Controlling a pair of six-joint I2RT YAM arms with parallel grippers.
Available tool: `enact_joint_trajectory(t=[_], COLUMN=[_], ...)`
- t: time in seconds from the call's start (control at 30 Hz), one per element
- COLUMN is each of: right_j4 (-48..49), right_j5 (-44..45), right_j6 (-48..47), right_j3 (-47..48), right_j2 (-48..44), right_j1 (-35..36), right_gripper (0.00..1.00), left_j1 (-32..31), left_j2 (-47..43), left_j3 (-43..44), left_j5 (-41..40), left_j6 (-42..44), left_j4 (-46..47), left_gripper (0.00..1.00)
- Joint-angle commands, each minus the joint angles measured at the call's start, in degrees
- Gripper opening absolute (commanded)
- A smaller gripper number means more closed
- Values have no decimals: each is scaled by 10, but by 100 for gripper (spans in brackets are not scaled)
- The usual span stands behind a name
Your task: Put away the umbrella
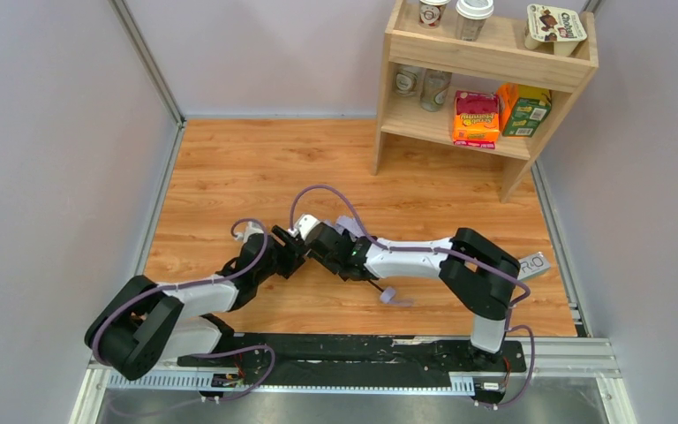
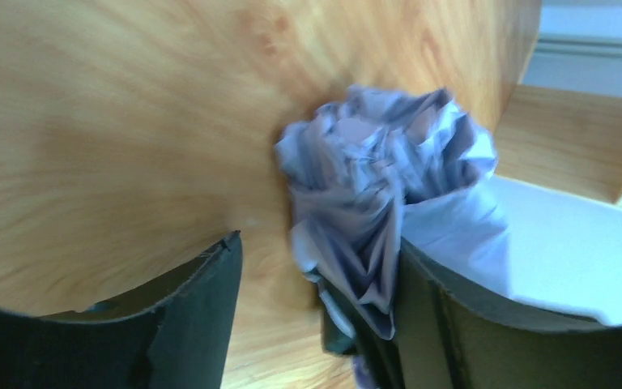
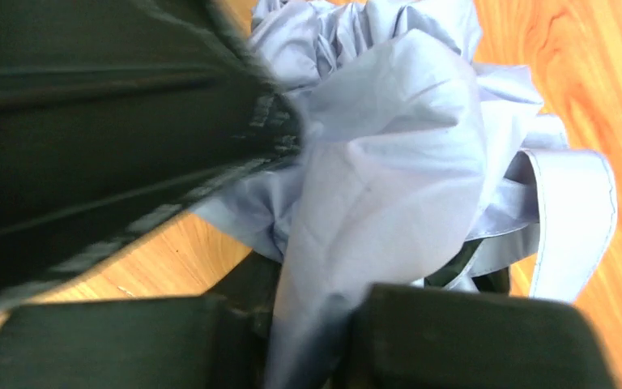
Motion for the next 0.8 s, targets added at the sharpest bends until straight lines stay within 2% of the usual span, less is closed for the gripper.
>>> enact_joint_trajectory(t=[0.0, 0.13, 0.3, 0.57, 0.67, 0.77], right_j4=[-16, -1, 28, 22, 14, -7], right_j5=[-141, -264, -364, -475, -484, -480], right_j6=[25, 32, 44, 35, 27, 20], right_j3=[-53, -67, -80, -52, -43, -30], right_j2=[35, 33, 28, 45, 44, 44], right_j1=[-64, -93, -113, -143, -151, -153], right_gripper=[0, 0, 0, 0, 0, 0], left_j1=[0, 3, 3, 8, 15, 19], left_j2=[-68, -121, -138, -24, 25, 47], left_j3=[-28, -21, 25, 120, 156, 164], left_j5=[-16, -5, -22, 5, 5, 3], left_j6=[47, 58, 4, -4, -13, -65], left_j4=[-71, -109, -201, -180, -238, -284], left_gripper=[75, 76, 77, 78, 78, 78])
